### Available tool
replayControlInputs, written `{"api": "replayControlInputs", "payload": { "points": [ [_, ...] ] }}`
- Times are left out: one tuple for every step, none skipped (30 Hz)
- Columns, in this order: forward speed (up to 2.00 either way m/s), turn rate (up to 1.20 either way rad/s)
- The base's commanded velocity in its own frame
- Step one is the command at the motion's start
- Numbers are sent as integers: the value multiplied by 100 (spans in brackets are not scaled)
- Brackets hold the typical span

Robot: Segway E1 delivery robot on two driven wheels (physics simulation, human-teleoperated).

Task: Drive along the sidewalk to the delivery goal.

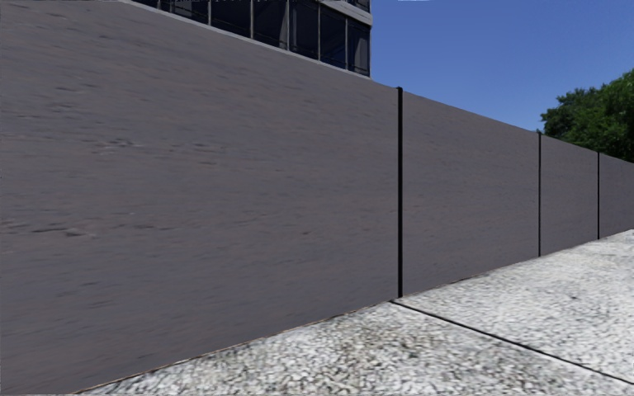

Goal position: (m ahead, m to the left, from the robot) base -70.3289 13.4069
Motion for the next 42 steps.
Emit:
{"api": "replayControlInputs", "payload": {
  "points": [
    [181,-70],
    [179,-70],
    [160,-70],
    [142,-70],
    [142,-70],
    [137,-70],
    [136,-70],
    [136,-70],
    [136,-70],
    [136,-70],
    [136,-70],
    [136,-70],
    [136,-70],
    [136,-70],
    [136,-70],
    [136,-71],
    [135,-71],
    [133,-71],
    [133,-71],
    [132,-71],
    [132,-72],
    [132,-72],
    [132,-72],
    [131,-72],
    [131,-72],
    [131,-72],
    [131,-72],
    [131,-72],
    [131,-72],
    [131,-72],
    [131,-72],
    [129,-72],
    [129,-72],
    [127,-72],
    [121,-72],
    [121,-72],
    [119,-72],
    [117,-72],
    [117,-72],
    [117,-72],
    [117,-72],
    [117,-72]
  ]
}}
